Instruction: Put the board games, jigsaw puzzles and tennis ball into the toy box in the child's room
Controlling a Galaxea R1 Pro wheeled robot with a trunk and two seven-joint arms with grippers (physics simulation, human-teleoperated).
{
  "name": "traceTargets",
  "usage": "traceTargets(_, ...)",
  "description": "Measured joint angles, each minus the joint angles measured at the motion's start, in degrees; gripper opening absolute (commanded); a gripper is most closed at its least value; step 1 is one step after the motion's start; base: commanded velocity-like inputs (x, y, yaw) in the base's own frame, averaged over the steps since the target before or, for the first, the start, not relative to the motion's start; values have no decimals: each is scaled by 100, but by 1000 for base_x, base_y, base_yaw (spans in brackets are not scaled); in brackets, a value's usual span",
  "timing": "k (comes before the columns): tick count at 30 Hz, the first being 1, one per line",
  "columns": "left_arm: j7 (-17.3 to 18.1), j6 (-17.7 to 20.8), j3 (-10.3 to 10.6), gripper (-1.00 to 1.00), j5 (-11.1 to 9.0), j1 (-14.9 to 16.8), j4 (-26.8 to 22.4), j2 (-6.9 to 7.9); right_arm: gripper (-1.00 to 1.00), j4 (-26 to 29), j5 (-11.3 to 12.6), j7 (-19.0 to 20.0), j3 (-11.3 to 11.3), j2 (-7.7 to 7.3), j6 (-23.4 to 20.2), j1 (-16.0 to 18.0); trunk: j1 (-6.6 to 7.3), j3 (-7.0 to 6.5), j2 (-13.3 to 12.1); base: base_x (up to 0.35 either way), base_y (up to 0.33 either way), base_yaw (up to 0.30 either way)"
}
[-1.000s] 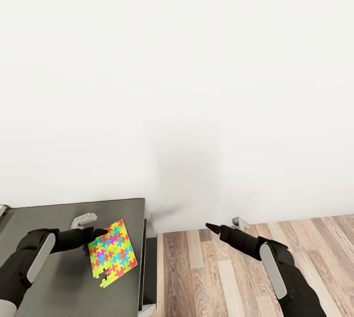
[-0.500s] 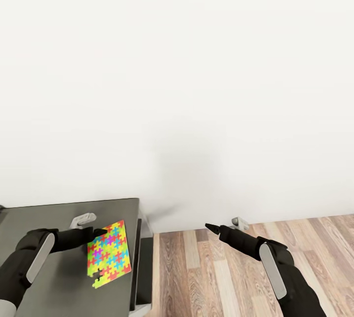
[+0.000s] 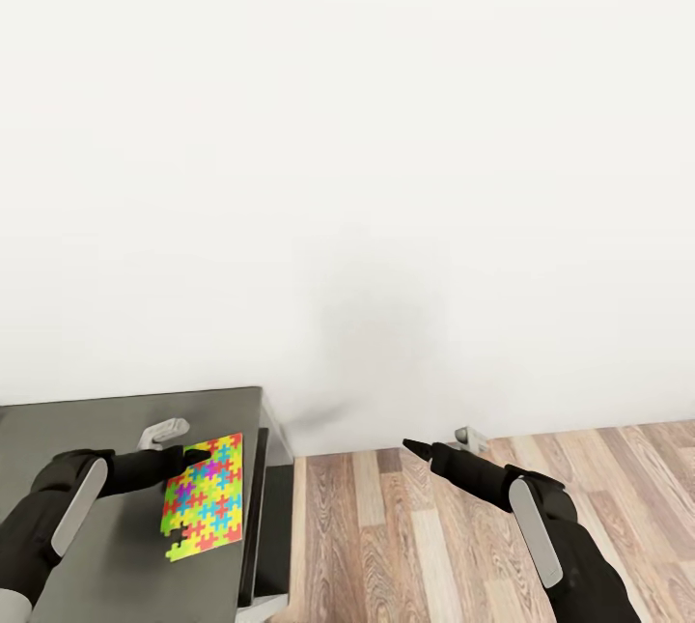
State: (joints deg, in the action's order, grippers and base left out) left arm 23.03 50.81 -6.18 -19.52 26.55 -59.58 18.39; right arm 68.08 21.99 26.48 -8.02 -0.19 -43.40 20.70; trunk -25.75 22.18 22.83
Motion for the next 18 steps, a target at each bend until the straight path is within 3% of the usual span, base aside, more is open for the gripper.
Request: traceTargets(18, 4, 17, 2, 100, -60, -2, -1, -2, 100, 0, 1, -1, 3, 0, 0, 0, -1, 0, -1, -25, -3, 0)
